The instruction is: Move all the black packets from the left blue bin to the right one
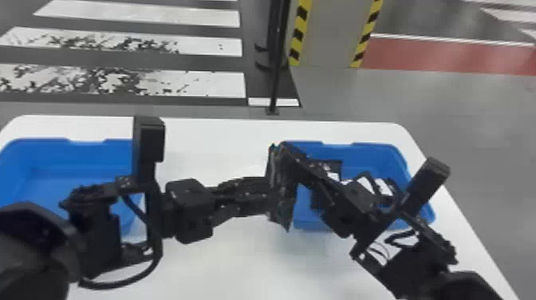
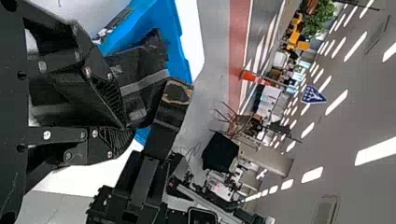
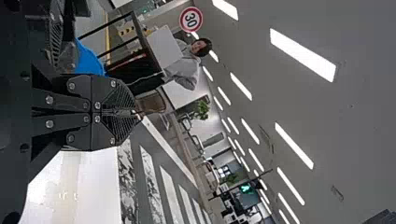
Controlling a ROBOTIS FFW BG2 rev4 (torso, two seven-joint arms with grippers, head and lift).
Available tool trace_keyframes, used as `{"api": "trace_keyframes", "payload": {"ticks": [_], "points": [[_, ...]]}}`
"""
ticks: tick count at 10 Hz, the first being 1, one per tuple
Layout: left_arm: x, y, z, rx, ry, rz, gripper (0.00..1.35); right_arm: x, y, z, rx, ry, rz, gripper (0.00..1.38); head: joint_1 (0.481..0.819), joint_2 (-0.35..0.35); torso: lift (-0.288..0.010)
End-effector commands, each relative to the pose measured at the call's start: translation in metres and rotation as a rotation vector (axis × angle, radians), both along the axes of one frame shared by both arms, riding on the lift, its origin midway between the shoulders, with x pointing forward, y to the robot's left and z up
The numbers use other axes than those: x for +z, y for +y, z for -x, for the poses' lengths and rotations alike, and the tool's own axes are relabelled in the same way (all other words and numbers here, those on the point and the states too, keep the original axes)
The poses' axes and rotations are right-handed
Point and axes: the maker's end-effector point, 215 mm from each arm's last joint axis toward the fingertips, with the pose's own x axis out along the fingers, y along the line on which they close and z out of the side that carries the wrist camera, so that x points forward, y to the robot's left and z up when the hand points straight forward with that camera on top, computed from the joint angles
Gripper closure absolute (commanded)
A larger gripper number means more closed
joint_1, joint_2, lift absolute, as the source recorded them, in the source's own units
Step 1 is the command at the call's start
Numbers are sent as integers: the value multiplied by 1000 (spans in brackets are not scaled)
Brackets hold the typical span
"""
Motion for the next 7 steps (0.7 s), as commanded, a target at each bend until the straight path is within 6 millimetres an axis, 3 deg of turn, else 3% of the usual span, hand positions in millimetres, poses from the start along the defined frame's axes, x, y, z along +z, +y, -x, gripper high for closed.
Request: {"api": "trace_keyframes", "payload": {"ticks": [1, 2, 4, 7], "points": [[-10, 4, 5, 16, 32, 14, 341, 8, -17, -10, -33, -24, 11, 1283, 695, -127, -185], [-8, 2, 10, 14, 36, 44, 85, 10, -33, -18, -59, -33, 27, 1283, 695, -135, -185], [10, 11, 24, 43, 13, 94, 144, 10, -66, -42, -118, -44, 56, 1283, 695, -173, -185], [16, 30, 39, 98, 17, 132, 150, -17, -121, -88, -213, 2, 94, 1283, 695, -215, -185]]}}
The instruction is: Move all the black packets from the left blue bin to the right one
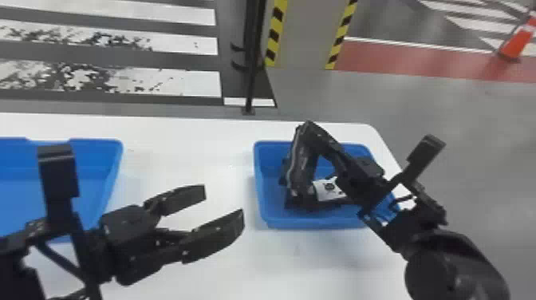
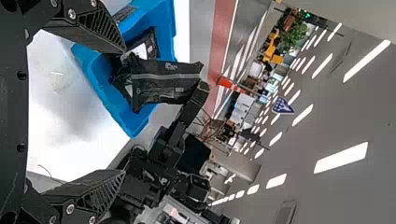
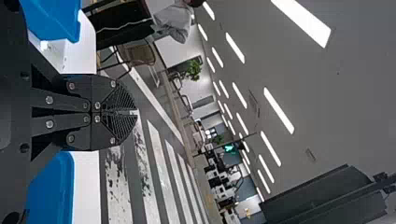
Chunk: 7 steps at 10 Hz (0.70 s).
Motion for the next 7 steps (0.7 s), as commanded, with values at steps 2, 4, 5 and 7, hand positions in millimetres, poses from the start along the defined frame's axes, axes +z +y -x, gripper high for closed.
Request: {"api": "trace_keyframes", "payload": {"ticks": [2, 4, 5, 7], "points": [[5, 14, 6, 44, -5, 27, 150, -27, -39, -35, -76, 50, 33, 1277, 695, -236, -185], [18, 29, 2, 95, -61, 36, 150, -46, -86, -42, -181, 89, 78, 749, 695, -253, -185], [24, 41, -1, 131, -93, 26, 150, -54, -106, -38, -224, 104, 105, 415, 695, -269, -185], [21, 75, 0, 219, -118, -12, 151, -54, -127, -15, -294, 78, 155, 73, 695, -288, -185]]}}
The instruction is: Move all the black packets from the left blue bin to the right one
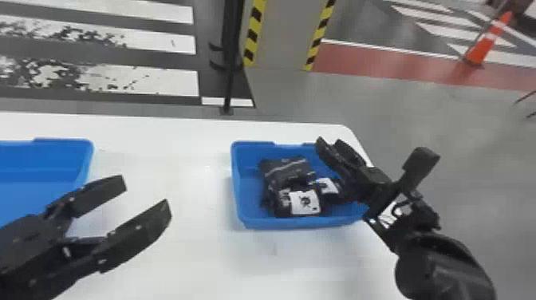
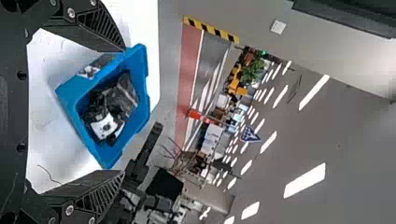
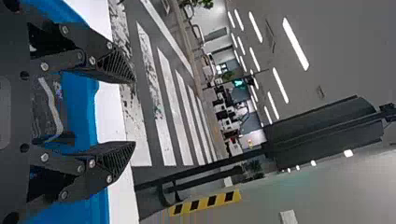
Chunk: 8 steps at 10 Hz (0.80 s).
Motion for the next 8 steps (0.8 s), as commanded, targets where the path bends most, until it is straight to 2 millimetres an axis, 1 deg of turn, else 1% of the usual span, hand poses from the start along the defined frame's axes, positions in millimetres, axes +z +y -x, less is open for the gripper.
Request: {"api": "trace_keyframes", "payload": {"ticks": [1, 3, 4, 5, 6, 7, 8], "points": [[0, 29, 0, 77, -26, -24, 150, 13, -2, 31, -30, -47, 65, 107, 695, -289, -185], [9, 64, 1, 176, -98, -48, 150, 36, 13, 93, -83, -94, 154, 117, 695, -260, -185], [3, 90, 2, 245, -113, -99, 150, 47, 20, 120, -99, -110, 190, 119, 695, -249, -185], [2, 117, 7, 321, -129, -153, 150, 47, 28, 140, -98, -104, 196, 119, 695, -220, -185], [-2, 139, 12, 385, -129, -190, 151, 51, 33, 159, -96, -100, 217, 119, 695, -178, -185], [0, 155, 18, 439, -147, -245, 151, 56, 33, 180, -115, -94, 235, 119, 695, -130, -185], [4, 163, 25, 481, -157, -262, 151, 53, 39, 194, -110, -81, 228, 119, 695, -113, -185]]}}
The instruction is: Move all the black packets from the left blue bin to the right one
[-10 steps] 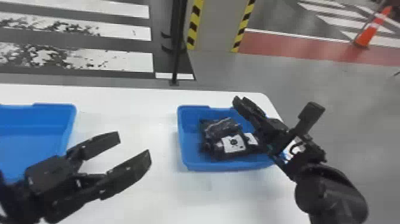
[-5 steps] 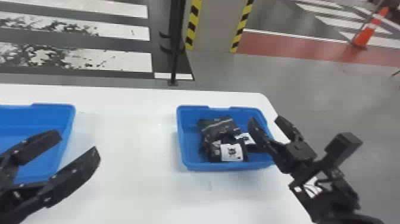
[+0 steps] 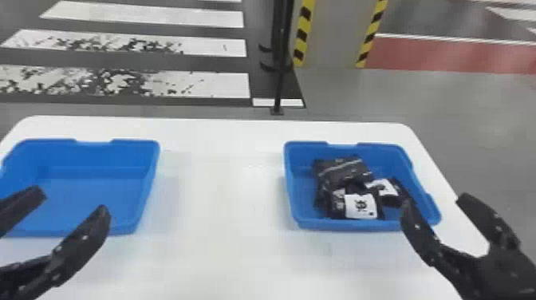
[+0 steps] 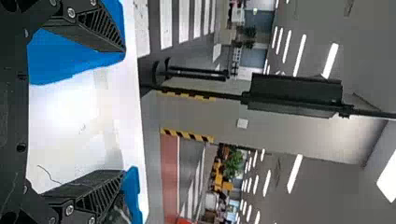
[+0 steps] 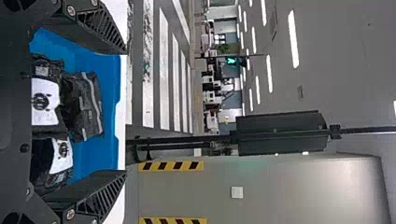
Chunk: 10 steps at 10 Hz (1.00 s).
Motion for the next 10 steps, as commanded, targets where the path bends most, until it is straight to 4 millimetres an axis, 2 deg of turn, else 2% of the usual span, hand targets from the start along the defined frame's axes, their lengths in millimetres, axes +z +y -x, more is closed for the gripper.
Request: {"api": "trace_keyframes", "payload": {"ticks": [1, 3, 10], "points": [[6, 4, 13, 40, -19, -5, 151, -6, 14, 18, 20, 26, -13, 121, 695, -84, -185], [-1, 3, 20, 74, -2, 14, 151, -11, 16, 29, 19, 44, -2, 121, 695, -47, -185], [-13, 5, 24, 96, 35, 6, 151, -19, 15, 32, 16, 54, -3, 121, 695, -46, -185]]}}
